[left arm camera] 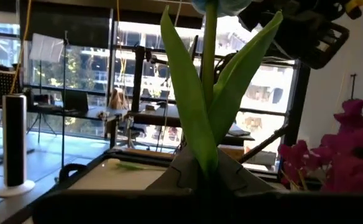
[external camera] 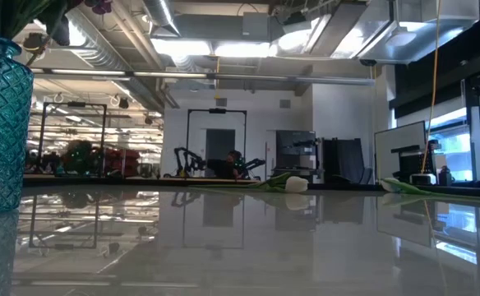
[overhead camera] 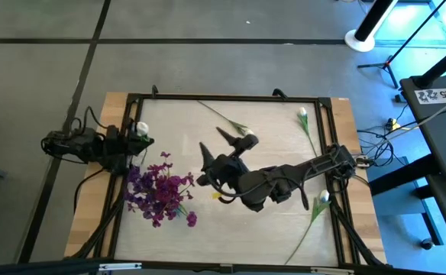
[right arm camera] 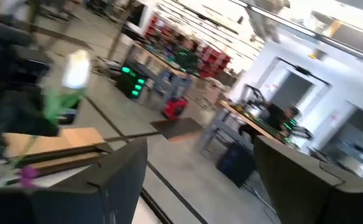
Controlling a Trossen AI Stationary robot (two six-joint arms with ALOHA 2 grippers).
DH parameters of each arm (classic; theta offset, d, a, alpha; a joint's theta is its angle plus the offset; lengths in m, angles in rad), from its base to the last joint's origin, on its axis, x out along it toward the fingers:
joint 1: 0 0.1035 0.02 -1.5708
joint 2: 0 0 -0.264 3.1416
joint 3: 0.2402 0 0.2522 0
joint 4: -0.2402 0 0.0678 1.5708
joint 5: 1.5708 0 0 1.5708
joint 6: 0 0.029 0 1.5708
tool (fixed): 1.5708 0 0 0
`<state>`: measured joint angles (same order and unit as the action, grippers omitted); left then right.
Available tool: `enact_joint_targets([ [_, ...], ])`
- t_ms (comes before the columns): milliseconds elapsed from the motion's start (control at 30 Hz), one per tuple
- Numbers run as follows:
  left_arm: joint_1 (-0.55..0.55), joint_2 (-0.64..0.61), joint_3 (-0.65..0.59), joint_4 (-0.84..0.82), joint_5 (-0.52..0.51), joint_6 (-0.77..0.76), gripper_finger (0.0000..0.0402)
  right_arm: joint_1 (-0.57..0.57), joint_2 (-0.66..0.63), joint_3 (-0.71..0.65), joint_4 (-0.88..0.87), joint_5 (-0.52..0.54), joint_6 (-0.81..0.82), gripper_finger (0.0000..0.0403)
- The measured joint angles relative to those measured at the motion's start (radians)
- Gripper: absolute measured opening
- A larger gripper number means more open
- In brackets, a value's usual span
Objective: Sort flowers into vase by color
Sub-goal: Put the center white flower into the transparent vase
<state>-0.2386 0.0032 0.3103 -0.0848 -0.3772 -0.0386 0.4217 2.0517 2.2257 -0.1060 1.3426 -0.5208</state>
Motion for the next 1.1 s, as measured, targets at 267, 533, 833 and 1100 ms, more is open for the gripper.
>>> enact_joint_targets([
  [267,0.000,0.000,0.001,0.114,-0.079,0.086,0.0013,0.006,-0.015,0.000,-0.002,0.113,-0.050,0.0292],
  [533,0.000,0.000,0.013,-0.088,-0.105,-0.051,0.0064,0.011,-0.019,0.000,0.000,0.118,-0.028,0.0292],
  [833,0.000,0.001,0.254,-0.477,-0.179,-0.233,0.0105,0.019,-0.041,0.000,-0.024,0.184,-0.025,0.0292],
  [1100,0.000,0.003,0.412,-0.779,-0.022,-0.448,0.0106,0.019,-0.060,0.000,-0.057,0.191,-0.011,0.0292],
])
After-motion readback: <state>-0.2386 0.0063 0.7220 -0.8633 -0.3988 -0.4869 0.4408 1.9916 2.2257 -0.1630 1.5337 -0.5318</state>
